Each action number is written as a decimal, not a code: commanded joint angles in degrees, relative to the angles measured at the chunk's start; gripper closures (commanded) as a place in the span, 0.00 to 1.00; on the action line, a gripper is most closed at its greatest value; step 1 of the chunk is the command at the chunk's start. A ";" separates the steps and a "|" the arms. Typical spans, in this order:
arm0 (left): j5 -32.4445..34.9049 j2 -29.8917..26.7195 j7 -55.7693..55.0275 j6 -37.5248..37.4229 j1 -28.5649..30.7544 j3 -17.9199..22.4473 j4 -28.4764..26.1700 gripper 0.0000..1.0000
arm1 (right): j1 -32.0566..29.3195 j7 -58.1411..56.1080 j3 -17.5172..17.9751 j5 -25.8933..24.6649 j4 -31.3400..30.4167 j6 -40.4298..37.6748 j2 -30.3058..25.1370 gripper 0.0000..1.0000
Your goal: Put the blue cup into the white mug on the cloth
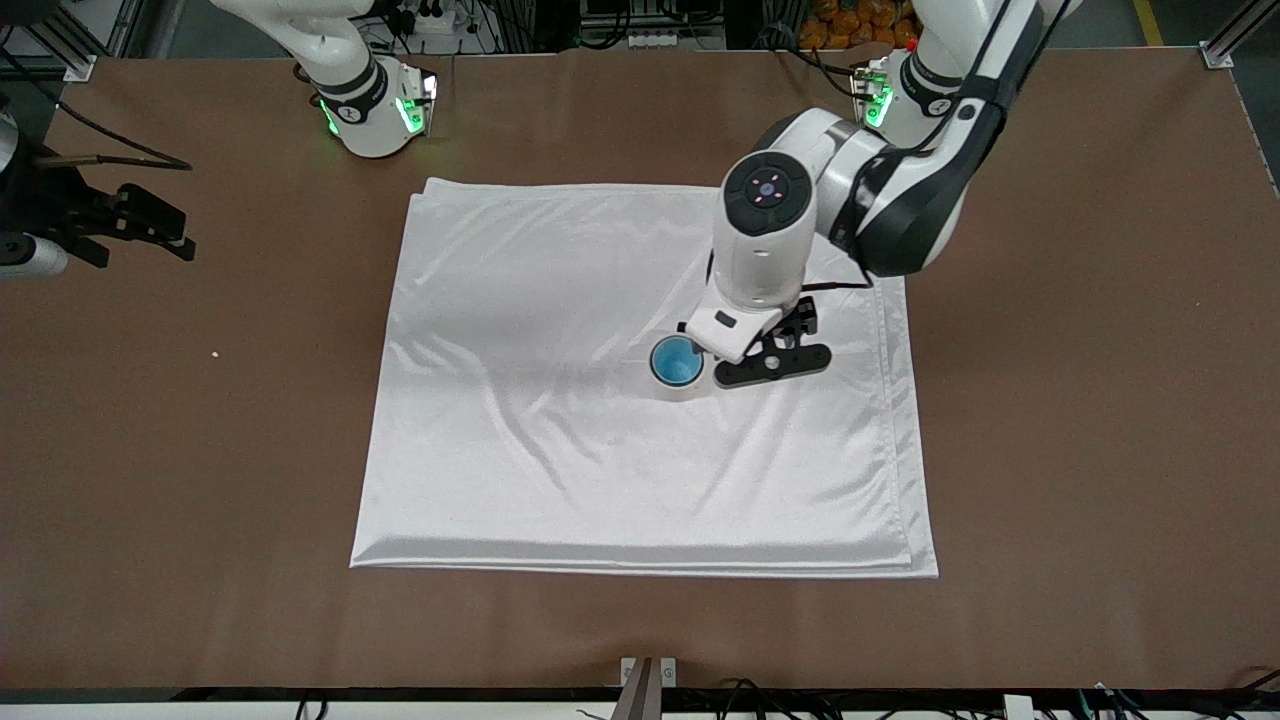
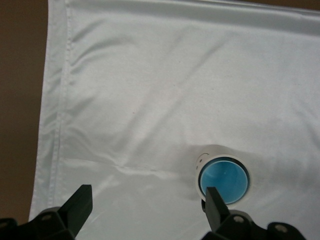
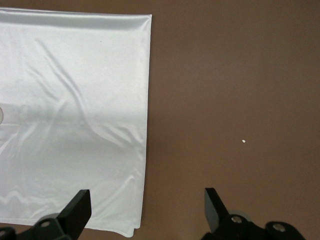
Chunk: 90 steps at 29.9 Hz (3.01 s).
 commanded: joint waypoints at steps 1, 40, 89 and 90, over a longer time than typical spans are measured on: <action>-0.61 -8.81 6.20 -0.04 4.15 -0.73 -8.16 0.00 | -0.41 -0.76 0.29 -0.75 0.12 -0.42 -0.63 0.00; -10.99 -25.17 37.06 -13.13 25.78 -0.02 -7.39 0.00 | 1.61 -0.67 0.73 -3.74 1.79 -2.62 0.52 0.00; -11.42 -26.40 41.10 -14.89 21.21 6.57 -7.29 0.00 | 0.29 -1.99 0.38 -3.21 1.61 -3.77 1.04 0.00; -11.42 -26.40 41.02 -14.90 21.04 6.83 -7.29 0.00 | 0.29 -1.99 0.38 -3.21 1.61 -3.77 1.04 0.00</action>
